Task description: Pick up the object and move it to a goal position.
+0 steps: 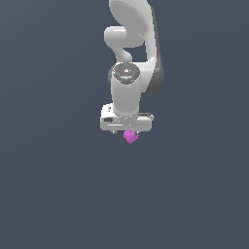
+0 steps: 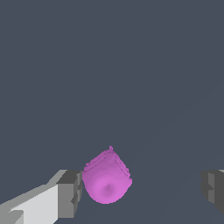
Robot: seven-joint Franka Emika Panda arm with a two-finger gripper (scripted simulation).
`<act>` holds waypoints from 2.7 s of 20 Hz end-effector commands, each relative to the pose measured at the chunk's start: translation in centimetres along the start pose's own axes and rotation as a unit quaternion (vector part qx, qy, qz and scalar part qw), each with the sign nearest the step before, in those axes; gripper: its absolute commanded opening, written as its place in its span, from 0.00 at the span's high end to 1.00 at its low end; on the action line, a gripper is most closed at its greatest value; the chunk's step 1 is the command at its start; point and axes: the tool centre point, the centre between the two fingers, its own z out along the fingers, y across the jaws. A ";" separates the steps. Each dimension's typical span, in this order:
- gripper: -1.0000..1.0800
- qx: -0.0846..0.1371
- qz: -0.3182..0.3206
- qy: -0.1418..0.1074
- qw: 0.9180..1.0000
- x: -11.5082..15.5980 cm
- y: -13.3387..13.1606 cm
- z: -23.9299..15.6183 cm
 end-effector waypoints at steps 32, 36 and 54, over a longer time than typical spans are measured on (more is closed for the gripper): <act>0.04 -0.001 -0.138 0.008 0.990 -2.6 -1.1 3.5; 0.04 -0.003 -0.198 0.012 0.980 -3.8 -1.7 4.6; 0.04 -0.006 -0.310 0.020 0.950 -6.3 -2.8 6.6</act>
